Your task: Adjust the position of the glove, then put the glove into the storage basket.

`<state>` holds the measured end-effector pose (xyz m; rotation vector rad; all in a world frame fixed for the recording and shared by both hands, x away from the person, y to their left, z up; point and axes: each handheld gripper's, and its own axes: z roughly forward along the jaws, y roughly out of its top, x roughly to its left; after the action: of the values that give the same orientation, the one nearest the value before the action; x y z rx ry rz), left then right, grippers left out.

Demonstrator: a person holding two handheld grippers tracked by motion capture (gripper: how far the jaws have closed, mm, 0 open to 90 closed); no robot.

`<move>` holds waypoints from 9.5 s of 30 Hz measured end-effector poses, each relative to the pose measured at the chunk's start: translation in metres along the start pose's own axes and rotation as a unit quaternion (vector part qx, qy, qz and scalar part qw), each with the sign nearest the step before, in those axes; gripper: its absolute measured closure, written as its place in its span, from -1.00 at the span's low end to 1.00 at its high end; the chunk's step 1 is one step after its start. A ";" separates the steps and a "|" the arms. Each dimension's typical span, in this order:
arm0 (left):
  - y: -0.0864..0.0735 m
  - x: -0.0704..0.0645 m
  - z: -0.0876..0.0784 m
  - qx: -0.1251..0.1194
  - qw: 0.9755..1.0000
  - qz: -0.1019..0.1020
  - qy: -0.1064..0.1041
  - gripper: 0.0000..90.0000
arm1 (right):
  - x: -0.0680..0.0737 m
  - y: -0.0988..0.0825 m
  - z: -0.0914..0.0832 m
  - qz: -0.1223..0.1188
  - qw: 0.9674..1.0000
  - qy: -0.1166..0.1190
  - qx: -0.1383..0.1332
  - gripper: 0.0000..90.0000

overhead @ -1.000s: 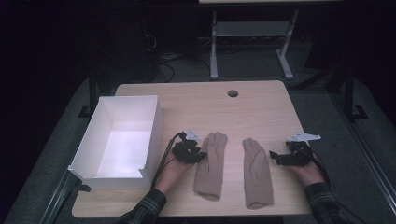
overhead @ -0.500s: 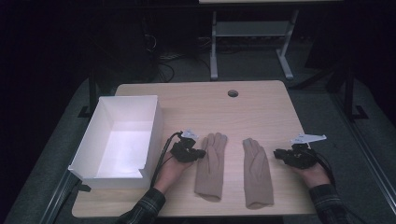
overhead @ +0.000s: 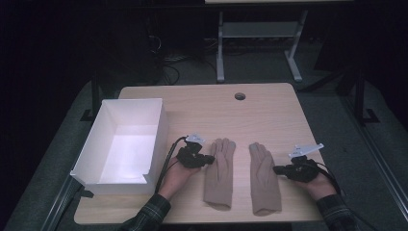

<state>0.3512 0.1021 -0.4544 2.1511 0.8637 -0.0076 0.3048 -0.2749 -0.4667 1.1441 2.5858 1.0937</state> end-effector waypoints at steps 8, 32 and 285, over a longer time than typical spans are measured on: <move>0.000 -0.002 -0.001 -0.007 1.000 -0.011 -0.017 0.95 | 0.005 0.004 0.006 -0.008 1.000 0.014 0.000 1.00; 0.001 -0.016 0.001 -0.011 0.999 -0.003 -0.044 0.95 | 0.022 0.014 0.019 -0.031 0.998 0.045 0.005 1.00; 0.042 0.061 -0.226 -0.010 0.994 -0.034 0.108 0.48 | 0.002 0.018 0.038 0.010 0.993 -0.105 -0.052 -0.62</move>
<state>0.3620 0.2734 -0.2895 2.1287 1.0550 0.2029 0.3283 -0.2439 -0.4820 1.1935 2.3350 1.0379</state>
